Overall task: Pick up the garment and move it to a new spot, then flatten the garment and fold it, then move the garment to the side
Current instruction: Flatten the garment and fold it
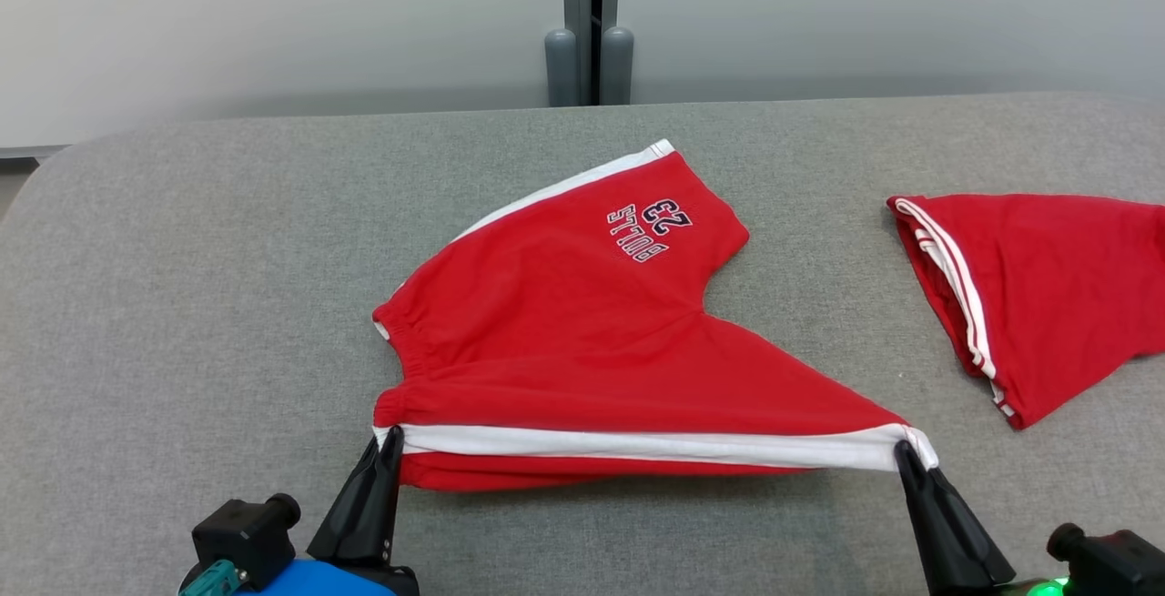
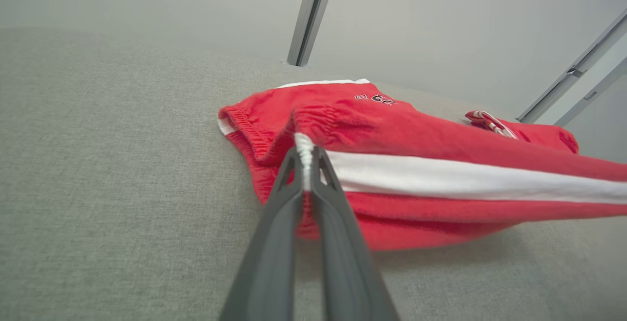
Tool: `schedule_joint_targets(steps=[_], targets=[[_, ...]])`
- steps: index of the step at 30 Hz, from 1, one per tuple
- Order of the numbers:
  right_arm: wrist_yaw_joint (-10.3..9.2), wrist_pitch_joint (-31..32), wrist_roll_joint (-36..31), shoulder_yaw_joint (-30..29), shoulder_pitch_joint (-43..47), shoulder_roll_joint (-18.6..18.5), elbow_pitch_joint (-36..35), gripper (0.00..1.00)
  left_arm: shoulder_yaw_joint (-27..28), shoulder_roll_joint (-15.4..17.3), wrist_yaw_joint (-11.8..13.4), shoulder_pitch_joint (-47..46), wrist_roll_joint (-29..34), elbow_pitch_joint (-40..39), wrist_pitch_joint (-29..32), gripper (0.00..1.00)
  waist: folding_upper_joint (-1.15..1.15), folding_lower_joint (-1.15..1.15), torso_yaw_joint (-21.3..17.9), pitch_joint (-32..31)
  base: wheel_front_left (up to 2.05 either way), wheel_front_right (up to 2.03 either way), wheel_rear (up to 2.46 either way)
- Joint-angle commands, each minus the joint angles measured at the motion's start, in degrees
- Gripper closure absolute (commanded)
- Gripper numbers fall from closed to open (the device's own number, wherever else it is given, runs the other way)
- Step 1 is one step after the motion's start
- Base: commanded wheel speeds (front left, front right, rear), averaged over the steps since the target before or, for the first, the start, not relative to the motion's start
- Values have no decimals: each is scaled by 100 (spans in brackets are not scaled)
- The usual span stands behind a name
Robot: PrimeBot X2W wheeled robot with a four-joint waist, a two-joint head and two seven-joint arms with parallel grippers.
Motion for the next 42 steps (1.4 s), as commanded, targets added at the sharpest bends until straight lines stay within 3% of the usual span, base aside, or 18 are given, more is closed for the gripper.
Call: schedule_joint_targets(steps=[1,9,13,20,27,33,34,35,36,39,42], targets=[[1,88,-67,-73,49,13,-97,100,22,46,26,17,-45,-126,57,100,2,1,20,25,0,0,0],[1,267,5,-198,-1276,-153,285,100,37,-58,-138,-816,-211,84,79,100,2,1,213,750,0,0,0],[2,380,147,36,-2925,-589,1138,100,-5,-190,-296,-1807,-251,686,-87,100,2,1,418,1453,0,0,0],[1,623,371,478,-5094,-1151,2757,100,5,-362,-372,-3000,-203,1554,-451,100,2,1,730,2045,0,0,0],[1,548,385,781,-6427,-1328,4034,100,-136,-551,-445,-3751,-275,2191,-699,100,2,1,1012,2351,0,0,0],[2,313,313,1117,-7224,-1241,5077,100,-287,-675,-491,-4297,-377,2924,-812,100,2,1,1063,2493,0,0,0],[2,245,315,1166,-7307,-1208,5207,72,-328,-689,-499,-4351,-386,3030,-825,100,2,1,1061,2500,0,0,0],[2,143,309,1221,-7370,-1190,5301,28,-359,-702,-505,-4394,-386,3127,-837,66,2,1,1055,2501,0,0,0],[1,14,275,1285,-7398,-1179,5391,0,-378,-708,-505,-4423,-386,3220,-865,0,2,1,1044,2491,0,0,0],[1,-465,255,1421,-7303,-1117,5547,0,-406,-693,-483,-4398,-301,3389,-1035,0,2,1,982,2391,0,0,0],[2,-926,180,1484,-7053,-1087,5577,0,-355,-586,-292,-4257,-63,3337,-1209,0,2,1,880,2228,0,0,0]])
